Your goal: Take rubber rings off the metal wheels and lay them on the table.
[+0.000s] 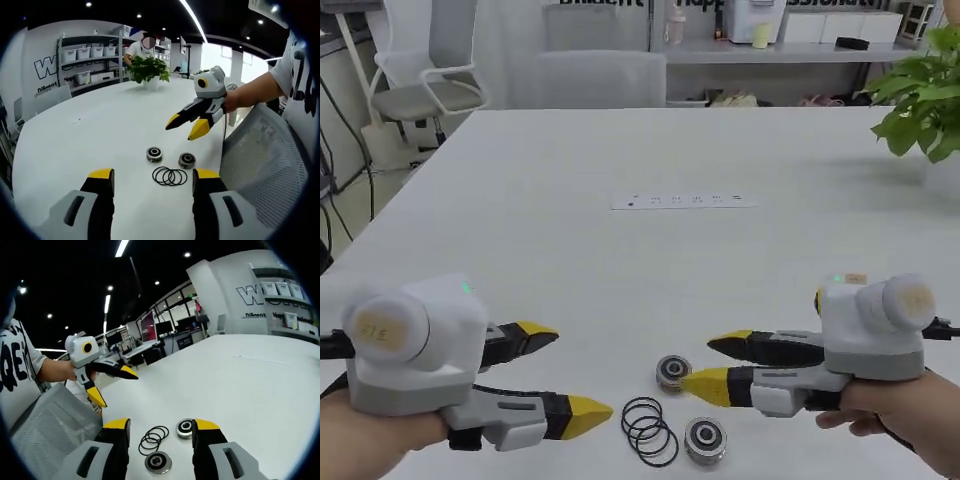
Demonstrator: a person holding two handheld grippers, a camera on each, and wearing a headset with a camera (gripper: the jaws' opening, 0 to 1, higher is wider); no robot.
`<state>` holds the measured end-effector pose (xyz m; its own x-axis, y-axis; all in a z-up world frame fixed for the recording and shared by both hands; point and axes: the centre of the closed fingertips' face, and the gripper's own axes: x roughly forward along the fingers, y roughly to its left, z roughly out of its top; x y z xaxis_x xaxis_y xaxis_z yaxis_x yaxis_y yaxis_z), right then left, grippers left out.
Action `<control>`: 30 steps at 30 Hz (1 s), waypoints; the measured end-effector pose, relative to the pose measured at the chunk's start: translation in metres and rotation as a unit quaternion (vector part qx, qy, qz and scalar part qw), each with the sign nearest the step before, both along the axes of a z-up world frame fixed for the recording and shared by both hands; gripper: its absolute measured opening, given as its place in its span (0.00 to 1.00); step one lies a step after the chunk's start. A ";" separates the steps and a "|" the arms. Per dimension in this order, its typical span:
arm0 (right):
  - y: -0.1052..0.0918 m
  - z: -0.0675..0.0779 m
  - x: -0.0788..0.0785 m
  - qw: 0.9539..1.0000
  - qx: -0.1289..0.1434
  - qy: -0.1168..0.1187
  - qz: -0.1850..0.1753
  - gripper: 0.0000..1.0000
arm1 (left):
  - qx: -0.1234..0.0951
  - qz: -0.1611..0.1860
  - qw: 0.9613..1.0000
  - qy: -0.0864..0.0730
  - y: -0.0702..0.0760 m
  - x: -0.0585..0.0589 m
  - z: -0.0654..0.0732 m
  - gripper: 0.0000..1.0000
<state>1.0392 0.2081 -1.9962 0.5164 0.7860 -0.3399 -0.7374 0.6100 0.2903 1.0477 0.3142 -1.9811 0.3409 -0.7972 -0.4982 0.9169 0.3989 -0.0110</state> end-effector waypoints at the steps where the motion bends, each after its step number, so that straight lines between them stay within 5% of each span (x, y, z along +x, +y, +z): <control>1: -0.002 0.000 -0.001 1.000 -0.004 -0.002 -0.001 0.51 | -0.001 -0.001 1.000 -0.001 0.000 -0.001 0.001 0.62; 15: -0.024 0.009 -0.022 0.998 -0.045 -0.037 -0.009 0.66 | -0.007 -0.008 1.000 -0.007 -0.003 -0.012 0.011 0.70; 30: -0.043 0.009 -0.045 0.995 -0.082 -0.046 -0.022 0.78 | -0.002 -0.003 1.000 -0.016 0.009 -0.025 0.013 0.77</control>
